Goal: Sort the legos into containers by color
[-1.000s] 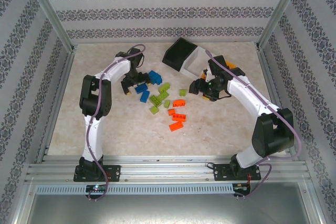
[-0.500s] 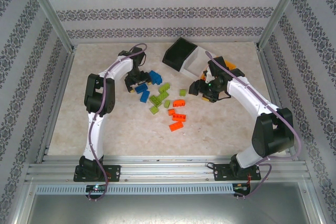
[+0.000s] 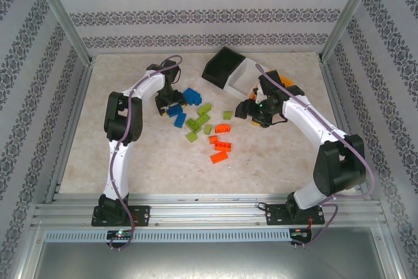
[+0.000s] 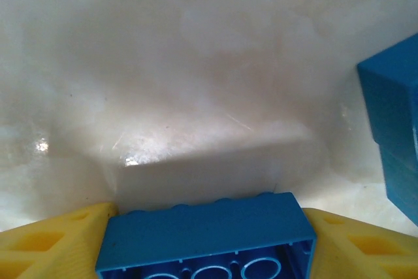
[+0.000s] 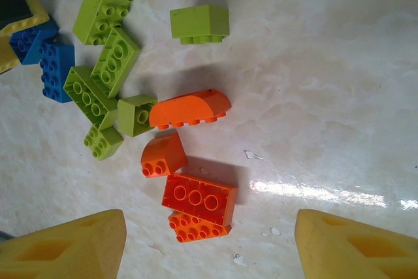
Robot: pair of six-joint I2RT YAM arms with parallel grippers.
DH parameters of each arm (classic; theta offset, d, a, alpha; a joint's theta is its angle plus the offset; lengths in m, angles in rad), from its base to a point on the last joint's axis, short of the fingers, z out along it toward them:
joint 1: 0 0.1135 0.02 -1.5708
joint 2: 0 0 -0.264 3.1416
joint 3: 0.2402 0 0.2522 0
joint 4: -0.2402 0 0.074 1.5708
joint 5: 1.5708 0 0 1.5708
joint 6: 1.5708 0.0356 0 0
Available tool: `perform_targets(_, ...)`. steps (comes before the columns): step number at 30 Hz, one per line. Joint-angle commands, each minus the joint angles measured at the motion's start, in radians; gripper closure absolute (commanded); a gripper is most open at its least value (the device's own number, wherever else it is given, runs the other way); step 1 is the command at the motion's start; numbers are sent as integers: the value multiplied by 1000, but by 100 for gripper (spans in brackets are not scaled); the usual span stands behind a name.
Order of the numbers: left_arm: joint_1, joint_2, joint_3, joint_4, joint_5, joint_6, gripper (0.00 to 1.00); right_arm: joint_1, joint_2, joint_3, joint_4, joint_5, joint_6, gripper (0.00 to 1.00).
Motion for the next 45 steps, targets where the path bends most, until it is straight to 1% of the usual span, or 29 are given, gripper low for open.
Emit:
perform_targets(1,-4,-16,-54,-19,10,1,33,8,-20,-4,-16,19,-4,30)
perform_targets(6,-4,-55,-64,-8,15,3,40,0,-33,2,-34,27,-14,30)
perform_targets(9,-3,-93,-66,23,48,-12,40,-23,-60,-8,-44,25,-21,30)
perform_targets(12,-3,-143,-61,91,101,-66,41,-64,-106,-39,-56,24,-30,30)
perform_targets(15,-9,-177,-47,220,183,-148,41,-117,-165,-92,-60,8,-33,30)
perform_targets(17,-18,-173,-21,299,224,-205,41,-145,-200,-126,-60,-2,-32,30)
perform_targets(21,-48,-107,88,433,284,-308,42,-182,-257,-181,-69,-4,-31,30)
perform_targets(27,-85,73,341,570,312,-390,42,-189,-327,-224,-69,-15,-2,30)
perform_targets(29,-91,132,398,629,316,-429,42,-189,-348,-236,-74,-16,6,30)
perform_targets(33,-98,233,455,780,320,-536,42,-189,-390,-254,-91,-10,18,30)
perform_targets(36,-102,299,494,862,318,-593,42,-190,-422,-271,-103,-4,24,30)
perform_targets(38,-102,343,533,895,323,-623,42,-189,-441,-286,-105,-2,34,30)
perform_targets(41,-101,400,606,895,331,-643,41,-191,-471,-311,-111,8,47,30)
perform_targets(45,-101,424,625,890,325,-653,40,-191,-495,-328,-123,18,55,30)
